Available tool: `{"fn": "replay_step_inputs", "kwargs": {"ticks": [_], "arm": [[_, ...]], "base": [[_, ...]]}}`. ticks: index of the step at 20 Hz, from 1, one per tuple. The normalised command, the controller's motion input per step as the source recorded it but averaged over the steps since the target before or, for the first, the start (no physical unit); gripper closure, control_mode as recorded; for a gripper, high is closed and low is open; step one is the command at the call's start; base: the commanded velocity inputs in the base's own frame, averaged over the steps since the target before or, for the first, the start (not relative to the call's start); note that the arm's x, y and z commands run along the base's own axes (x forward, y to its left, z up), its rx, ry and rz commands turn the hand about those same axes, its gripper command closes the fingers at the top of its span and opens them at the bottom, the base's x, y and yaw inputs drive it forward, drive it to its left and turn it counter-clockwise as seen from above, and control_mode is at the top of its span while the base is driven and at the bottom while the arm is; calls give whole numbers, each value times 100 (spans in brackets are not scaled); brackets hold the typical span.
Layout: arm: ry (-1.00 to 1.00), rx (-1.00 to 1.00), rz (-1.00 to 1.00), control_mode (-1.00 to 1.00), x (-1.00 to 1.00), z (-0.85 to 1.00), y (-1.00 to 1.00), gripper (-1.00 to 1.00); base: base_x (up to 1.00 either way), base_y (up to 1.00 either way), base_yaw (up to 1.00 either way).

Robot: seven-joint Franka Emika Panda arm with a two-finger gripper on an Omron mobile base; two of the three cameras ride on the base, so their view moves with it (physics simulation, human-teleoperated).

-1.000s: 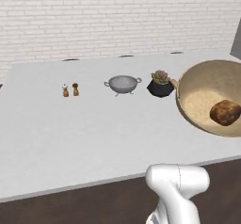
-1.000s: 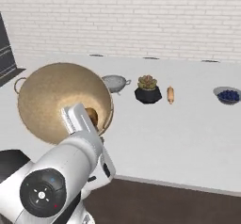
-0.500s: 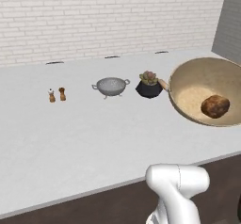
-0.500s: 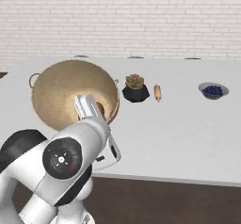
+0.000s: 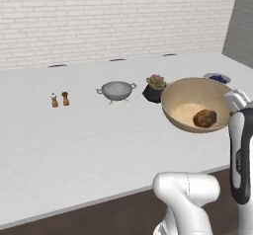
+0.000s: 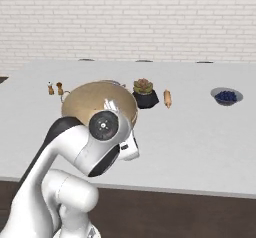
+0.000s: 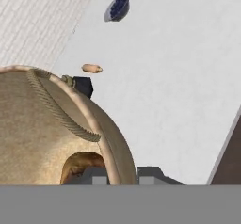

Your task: Open the cabinet, pick up the bread from the cabinet and place it in the basket. Then move the basket to the dining counter.

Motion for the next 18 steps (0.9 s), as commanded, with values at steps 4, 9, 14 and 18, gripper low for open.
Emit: {"fn": "replay_step_inputs", "kwargs": {"ticks": [4,9,14,18], "arm": [[16,0,0,-100,99,-65,-3,100],[3,0,1,-100,70,-49,-3,100],[1,0,0,-100,53,-47,0,100],[5,0,0,-100,41,-50,0,100]], "base": [[0,0,0],[0,0,0],[0,0,0],[0,0,0]]}}
